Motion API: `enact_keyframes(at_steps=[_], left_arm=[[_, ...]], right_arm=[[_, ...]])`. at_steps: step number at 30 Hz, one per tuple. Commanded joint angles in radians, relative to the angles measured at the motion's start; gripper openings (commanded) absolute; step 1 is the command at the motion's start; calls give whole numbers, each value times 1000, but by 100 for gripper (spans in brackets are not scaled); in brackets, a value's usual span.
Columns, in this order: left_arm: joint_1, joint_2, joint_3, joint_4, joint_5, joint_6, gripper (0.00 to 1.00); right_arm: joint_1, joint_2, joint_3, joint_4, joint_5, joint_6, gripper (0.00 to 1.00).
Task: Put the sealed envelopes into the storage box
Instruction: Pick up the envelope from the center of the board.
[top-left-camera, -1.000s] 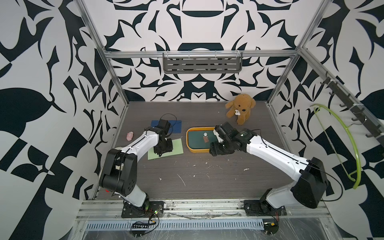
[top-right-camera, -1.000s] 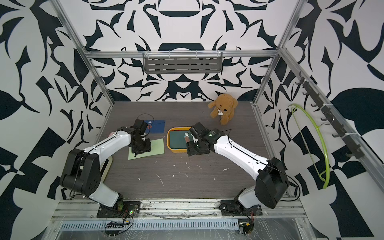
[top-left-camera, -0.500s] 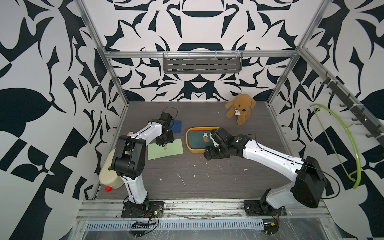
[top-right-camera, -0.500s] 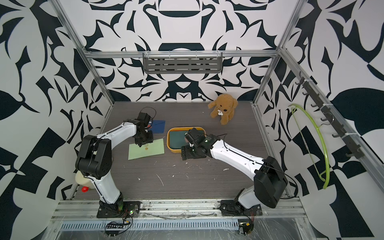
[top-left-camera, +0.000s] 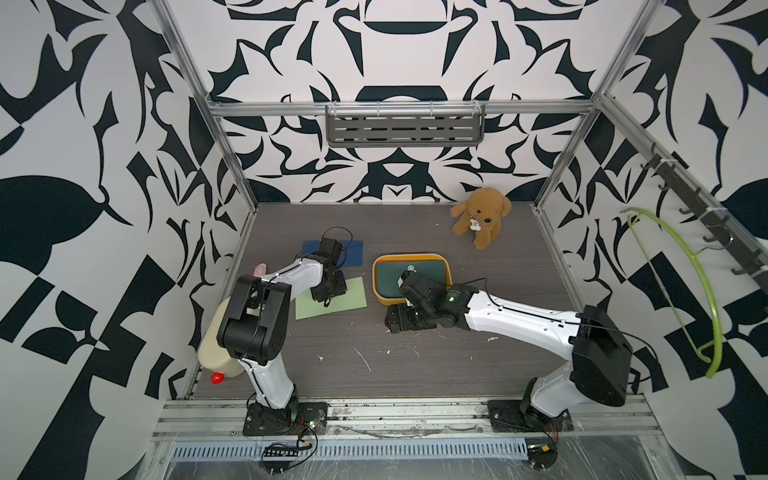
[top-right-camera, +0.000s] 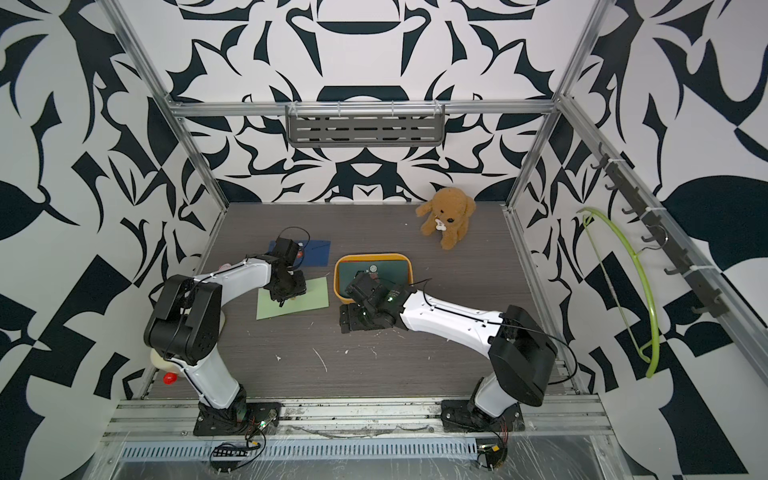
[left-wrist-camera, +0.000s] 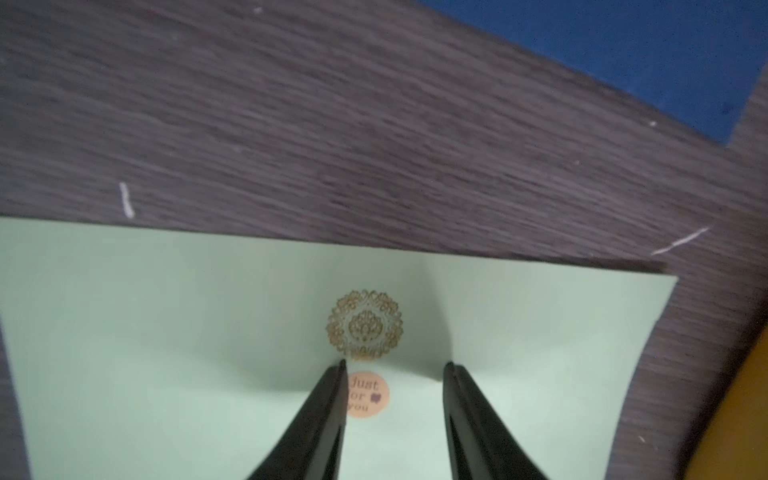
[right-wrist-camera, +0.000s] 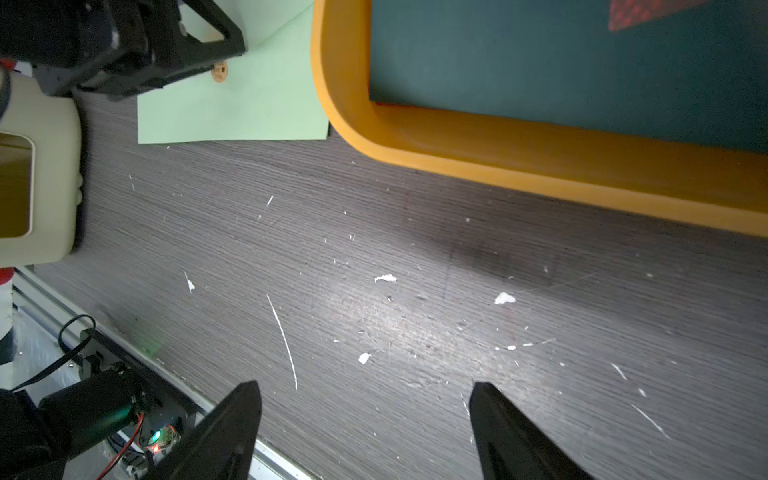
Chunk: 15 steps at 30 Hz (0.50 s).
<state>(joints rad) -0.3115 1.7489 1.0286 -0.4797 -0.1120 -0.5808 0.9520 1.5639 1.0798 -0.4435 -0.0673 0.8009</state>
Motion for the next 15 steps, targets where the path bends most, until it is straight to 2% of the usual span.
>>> enact_keyframes(at_steps=[1, 10, 15], left_arm=[[-60, -20, -88, -58, 40, -79, 43], [-294, -195, -296, -93, 72, -270, 43], [-327, -299, -278, -128, 57, -329, 43]], right_arm=[[5, 10, -12, 61, 12, 43, 85], [5, -25, -96, 77, 80, 128, 85], [5, -20, -103, 77, 86, 130, 85]])
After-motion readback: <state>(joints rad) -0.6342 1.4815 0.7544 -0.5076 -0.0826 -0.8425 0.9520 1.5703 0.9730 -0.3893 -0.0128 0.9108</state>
